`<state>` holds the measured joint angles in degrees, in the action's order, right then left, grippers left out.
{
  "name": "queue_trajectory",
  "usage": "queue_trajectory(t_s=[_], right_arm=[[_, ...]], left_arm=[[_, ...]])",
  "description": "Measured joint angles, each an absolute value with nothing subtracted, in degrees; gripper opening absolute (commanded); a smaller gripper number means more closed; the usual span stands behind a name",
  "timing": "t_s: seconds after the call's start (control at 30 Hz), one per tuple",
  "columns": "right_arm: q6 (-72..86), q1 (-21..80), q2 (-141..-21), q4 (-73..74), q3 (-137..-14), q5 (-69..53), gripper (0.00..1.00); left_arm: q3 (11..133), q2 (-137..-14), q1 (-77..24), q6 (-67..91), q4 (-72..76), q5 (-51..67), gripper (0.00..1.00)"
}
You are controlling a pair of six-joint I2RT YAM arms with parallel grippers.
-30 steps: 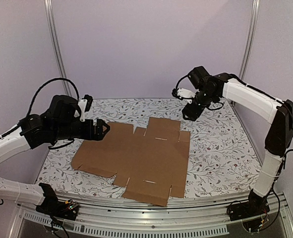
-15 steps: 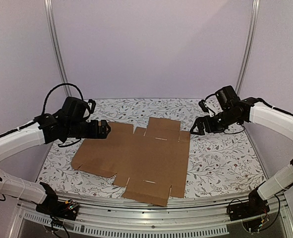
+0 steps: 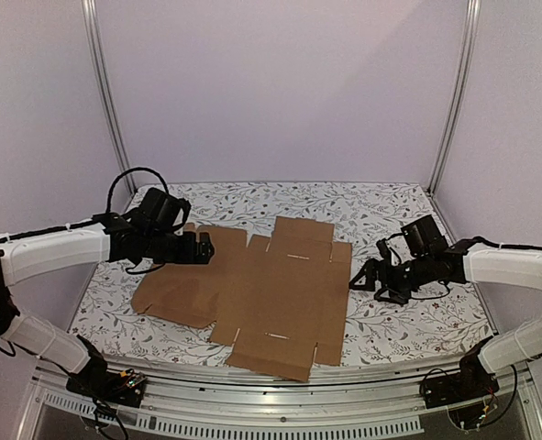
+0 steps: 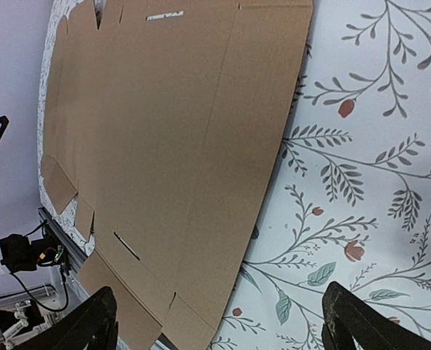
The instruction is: Fold the paper box
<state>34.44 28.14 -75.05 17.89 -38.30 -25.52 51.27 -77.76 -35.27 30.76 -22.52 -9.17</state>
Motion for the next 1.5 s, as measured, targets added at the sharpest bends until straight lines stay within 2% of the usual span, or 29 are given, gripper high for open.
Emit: queue_trajectory(t_s=[0.23,0.57,0.9,1.5], right_arm=[[44.71,31.83,-74.24,8.80,-30.94,-25.12,0.90],[52.25,33.93,-78.70,-1.65,-28.82,-24.23,0.83],[55.99,34.79,-83.61,-10.07,-27.55,-24.05,0.82],[61.41,35.81,-90.59,-31.03,-23.94,-25.50,0.82]], left_arm=[[50.94,-82.08,-35.11,31.57,-21.04,-8.10,0.99],[50.92,-88.29,-35.07,32.16,-18.63,-6.52,0.98],[50.57,-93.60,-35.05,33.61,-17.30,-4.84,0.96],[49.10,-96.14,-35.05,34.30,-16.53,-3.99,0.94]])
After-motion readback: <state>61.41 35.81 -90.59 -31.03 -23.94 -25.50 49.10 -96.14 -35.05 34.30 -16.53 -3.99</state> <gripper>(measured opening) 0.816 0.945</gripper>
